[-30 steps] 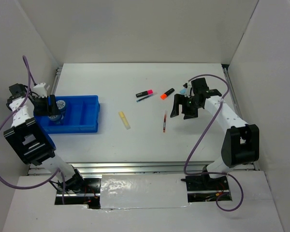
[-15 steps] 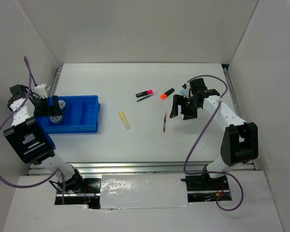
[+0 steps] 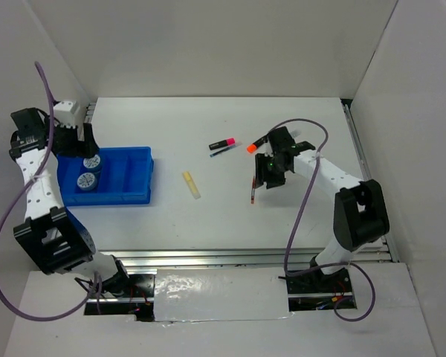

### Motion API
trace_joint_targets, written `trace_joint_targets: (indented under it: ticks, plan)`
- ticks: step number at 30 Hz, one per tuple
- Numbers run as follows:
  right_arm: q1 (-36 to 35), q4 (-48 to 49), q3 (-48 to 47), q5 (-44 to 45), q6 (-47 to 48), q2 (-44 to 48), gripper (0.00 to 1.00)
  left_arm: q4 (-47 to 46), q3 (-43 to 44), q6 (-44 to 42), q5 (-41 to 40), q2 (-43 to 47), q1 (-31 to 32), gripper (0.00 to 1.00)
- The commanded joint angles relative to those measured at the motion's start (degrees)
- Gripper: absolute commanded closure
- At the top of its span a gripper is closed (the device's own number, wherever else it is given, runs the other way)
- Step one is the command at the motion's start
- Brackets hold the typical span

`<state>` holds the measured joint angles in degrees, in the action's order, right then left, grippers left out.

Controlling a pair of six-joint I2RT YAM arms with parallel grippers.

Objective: Sort the stationery into containers
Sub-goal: Pick up the pen from the center of the board.

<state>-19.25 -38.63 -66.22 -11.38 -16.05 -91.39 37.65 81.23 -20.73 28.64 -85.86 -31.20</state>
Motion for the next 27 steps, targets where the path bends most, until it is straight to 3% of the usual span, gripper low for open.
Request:
trace_joint_targets:
  ticks: [1, 5, 13, 19, 22, 24, 26, 27]
  plan:
    - [-4.21, 2.25, -2.86, 8.38, -3.37, -3.43, 0.48, -4.41, -1.51, 2.54, -2.18, 6.22, 4.47, 0.04]
    - [-7.12, 2.33, -5.93, 11.2, -5.65, -8.35, 0.52, -9.25, -6.86, 4.99, -6.4, 11.94, 8.08, 0.05]
    - [-7.83, 1.1, -11.04, 15.33, -8.11, -17.75, 0.58, -8.56, -7.23, 9.56, -5.97, 15.11, 11.6, 0.05]
    - [-8.18, 2.07, -10.61, 15.51, -8.82, -20.14, 0.67, -9.87, -8.71, 17.47, -0.53, 15.38, 11.78, 0.06]
    - [-8.35, 3.21, -9.64, 14.98, -8.82, -20.66, 0.7, -13.11, -13.18, 24.32, 6.23, 16.51, 12.21, 0.06]
    - [-8.35, 3.83, -9.28, 14.02, -8.38, -21.28, 0.8, -18.73, -17.92, 30.36, 10.54, 18.36, 12.56, 0.04]
    - [-8.18, 3.92, -9.19, 10.18, -7.68, -20.85, 0.98, -25.73, -21.1, 34.59, 13.97, 20.29, 13.62, 0.02]
    - [-7.74, 3.83, -9.11, 8.23, -6.81, -18.75, 1.0, -28.57, -24.59, 39.75, 17.03, 21.17, 15.01, 0.02]
